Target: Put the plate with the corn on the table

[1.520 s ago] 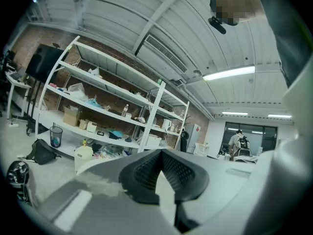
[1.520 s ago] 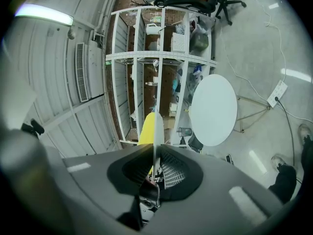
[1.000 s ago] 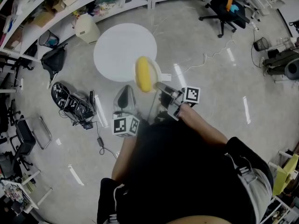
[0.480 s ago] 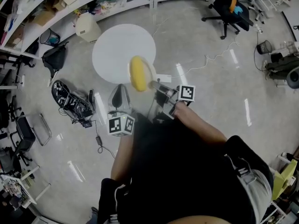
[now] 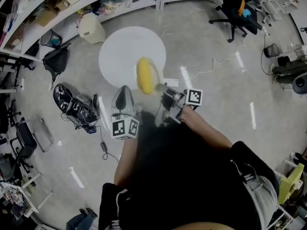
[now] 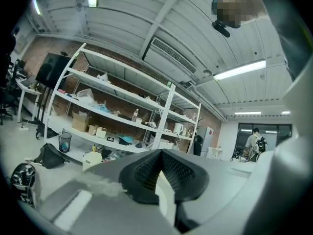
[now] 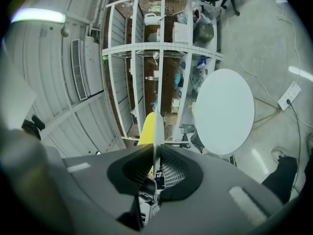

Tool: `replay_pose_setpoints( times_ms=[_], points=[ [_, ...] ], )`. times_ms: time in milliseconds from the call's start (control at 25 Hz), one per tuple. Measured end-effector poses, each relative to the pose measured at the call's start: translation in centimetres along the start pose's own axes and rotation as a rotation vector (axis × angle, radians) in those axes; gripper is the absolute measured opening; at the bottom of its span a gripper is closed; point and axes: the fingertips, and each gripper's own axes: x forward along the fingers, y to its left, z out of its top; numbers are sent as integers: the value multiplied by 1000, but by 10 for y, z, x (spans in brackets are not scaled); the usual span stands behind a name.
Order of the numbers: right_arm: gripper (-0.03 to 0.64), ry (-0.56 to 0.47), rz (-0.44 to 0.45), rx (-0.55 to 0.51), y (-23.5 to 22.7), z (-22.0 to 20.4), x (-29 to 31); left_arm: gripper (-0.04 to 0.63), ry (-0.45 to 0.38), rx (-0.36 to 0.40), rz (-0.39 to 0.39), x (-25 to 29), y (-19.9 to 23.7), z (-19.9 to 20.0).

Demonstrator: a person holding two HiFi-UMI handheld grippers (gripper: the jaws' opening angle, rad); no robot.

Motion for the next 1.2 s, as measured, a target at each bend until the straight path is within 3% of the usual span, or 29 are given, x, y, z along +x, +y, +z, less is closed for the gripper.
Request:
replay_pose_setpoints(
  times_ms=[600, 1200],
  points=[
    [51, -77, 27, 10, 3, -15, 73, 3, -6, -33, -65, 19, 76, 26],
    [50, -185, 22, -20, -1, 16, 71, 3, 6, -55, -166, 64, 74, 29]
  ],
)
